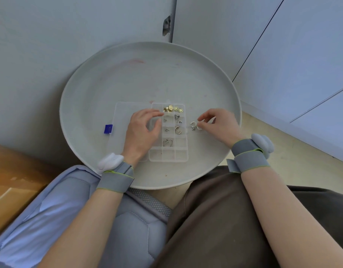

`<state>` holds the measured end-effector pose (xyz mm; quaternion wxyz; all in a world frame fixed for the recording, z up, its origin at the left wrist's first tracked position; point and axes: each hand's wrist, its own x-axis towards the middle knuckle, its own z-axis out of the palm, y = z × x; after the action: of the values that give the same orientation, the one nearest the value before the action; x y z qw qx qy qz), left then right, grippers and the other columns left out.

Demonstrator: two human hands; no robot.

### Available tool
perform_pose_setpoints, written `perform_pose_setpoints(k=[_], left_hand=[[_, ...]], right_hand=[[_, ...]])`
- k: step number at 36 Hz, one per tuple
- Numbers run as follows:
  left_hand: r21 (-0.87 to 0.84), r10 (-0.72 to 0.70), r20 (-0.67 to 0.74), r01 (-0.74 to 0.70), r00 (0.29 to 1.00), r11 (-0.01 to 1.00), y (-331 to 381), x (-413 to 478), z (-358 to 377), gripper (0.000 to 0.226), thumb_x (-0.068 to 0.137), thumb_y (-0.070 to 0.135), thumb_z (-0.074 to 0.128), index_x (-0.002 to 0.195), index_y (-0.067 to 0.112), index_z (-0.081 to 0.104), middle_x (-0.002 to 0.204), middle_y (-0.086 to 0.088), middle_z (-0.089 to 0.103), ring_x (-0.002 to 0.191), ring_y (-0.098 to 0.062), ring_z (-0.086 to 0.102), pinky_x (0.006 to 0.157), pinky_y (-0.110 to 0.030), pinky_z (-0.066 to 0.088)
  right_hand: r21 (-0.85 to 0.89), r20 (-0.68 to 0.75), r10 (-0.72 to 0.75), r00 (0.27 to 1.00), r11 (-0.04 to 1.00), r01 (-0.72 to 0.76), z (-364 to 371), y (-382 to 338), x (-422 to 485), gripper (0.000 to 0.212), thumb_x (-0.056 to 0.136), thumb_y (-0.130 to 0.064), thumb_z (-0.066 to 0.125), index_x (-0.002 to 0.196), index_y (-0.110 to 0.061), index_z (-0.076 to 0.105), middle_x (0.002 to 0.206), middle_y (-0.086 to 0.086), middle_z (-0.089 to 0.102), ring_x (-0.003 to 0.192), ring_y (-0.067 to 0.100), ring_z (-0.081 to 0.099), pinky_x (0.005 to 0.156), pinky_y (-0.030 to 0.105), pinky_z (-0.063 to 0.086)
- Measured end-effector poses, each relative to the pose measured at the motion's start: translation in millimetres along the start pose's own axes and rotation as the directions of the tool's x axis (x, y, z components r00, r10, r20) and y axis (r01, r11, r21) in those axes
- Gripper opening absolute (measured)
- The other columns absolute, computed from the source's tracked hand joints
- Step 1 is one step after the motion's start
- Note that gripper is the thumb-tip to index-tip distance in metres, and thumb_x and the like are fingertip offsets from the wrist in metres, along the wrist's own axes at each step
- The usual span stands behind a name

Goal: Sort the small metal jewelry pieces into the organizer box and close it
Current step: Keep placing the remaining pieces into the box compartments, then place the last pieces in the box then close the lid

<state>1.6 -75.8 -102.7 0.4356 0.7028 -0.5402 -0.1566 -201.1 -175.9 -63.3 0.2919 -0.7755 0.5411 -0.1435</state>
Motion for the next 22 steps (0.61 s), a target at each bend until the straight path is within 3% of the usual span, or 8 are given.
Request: perform_pose_setpoints(k=[5,11,18,22], left_hand=[[-0.011,-0.006,-0.003,0.006,1.000,1.000,0.6,-0.2,-0.9,0.020,0.090,0.019,0.058,0.107,0.020,0.068,0.114,0.006,0.063,0.114,-0.009,0.048,0.094,0.000,0.023],[-0.011,-0.004,-0.014,0.004,1.000,1.000,0.6,0.3,-1.1,0.019,0.090,0.019,0.057,0.105,0.019,0.068,0.112,0.005,0.065,0.113,-0.011,0.050,0.095,-0.002,0.025],[-0.018,-0.012,-0.005,0.012,1.000,1.000,2.0,-0.8,-1.0,0.019,0.090,0.019,0.057,0.106,0.019,0.068,0.112,0.007,0.063,0.112,-0.007,0.048,0.094,-0.001,0.024],[-0.013,-0.015,-0.005,0.015,1.000,1.000,1.7,-0.7,-0.8,0.019,0.090,0.019,0.057,0.106,0.019,0.068,0.112,0.005,0.064,0.113,-0.009,0.049,0.094,-0.001,0.024]], right_hand=[[-0.017,0.022,0.013,1.000,1.000,-0.012,8.6,-5.7,5.1,0.012,0.082,-0.026,0.068,0.091,-0.019,0.073,0.087,-0.001,0.065,0.086,0.013,0.052,0.073,0.023,0.035],[-0.019,0.036,0.084,0.996,0.996,-0.083,11.1,-7.6,7.9,0.011,0.081,-0.021,0.069,0.087,-0.012,0.072,0.079,0.001,0.061,0.077,0.013,0.054,0.070,0.021,0.037],[-0.042,0.093,0.088,0.992,0.996,-0.085,11.7,-8.2,8.3,0.013,0.086,-0.020,0.063,0.090,-0.010,0.070,0.083,0.002,0.060,0.081,0.016,0.053,0.072,0.024,0.038],[0.033,0.034,0.053,0.998,0.998,-0.054,6.2,-10.6,5.2,0.012,0.088,-0.020,0.061,0.092,-0.011,0.068,0.079,-0.003,0.057,0.063,0.006,0.049,0.054,0.011,0.035]])
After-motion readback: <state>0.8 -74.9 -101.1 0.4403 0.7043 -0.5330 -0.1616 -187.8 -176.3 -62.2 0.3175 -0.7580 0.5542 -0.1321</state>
